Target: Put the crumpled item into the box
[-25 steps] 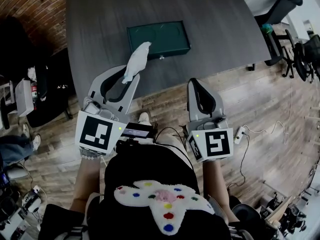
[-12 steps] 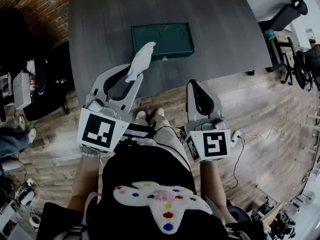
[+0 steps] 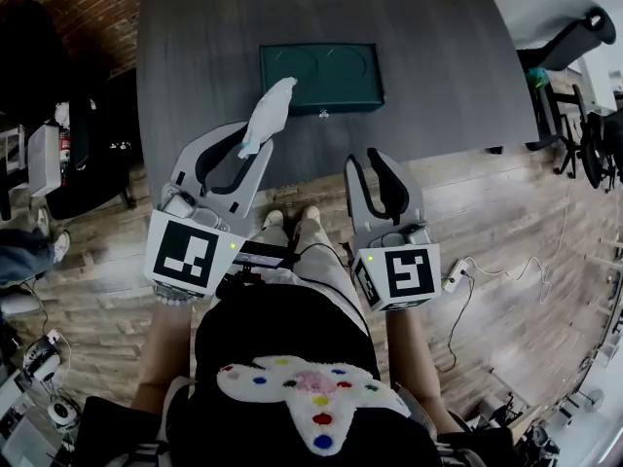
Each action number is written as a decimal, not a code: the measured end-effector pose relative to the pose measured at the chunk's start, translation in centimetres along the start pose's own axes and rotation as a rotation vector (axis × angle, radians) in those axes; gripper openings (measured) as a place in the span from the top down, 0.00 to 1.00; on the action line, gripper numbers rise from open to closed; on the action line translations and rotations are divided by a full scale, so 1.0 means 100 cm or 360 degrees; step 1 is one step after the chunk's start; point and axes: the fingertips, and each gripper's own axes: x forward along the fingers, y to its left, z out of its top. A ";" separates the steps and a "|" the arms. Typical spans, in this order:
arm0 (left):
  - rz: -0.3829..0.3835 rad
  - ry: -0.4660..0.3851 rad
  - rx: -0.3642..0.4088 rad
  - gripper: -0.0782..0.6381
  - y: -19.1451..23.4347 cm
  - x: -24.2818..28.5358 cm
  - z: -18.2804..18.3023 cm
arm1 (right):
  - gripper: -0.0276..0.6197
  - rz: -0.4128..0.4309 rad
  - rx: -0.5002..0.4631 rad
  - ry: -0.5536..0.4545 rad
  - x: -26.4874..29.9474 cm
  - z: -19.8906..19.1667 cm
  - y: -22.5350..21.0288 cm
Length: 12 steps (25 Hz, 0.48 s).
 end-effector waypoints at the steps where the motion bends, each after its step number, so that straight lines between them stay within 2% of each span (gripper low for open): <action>1: 0.0009 0.0005 -0.0002 0.77 0.001 0.000 -0.001 | 0.80 0.0014 -0.0007 0.0007 0.003 -0.002 0.000; 6: 0.0056 0.0035 -0.0017 0.77 0.006 0.001 -0.007 | 0.80 0.0089 -0.0035 0.0059 0.020 -0.015 -0.002; 12: 0.0132 0.0061 -0.0046 0.77 0.018 0.007 -0.016 | 0.80 0.0121 0.0026 0.0139 0.046 -0.041 -0.008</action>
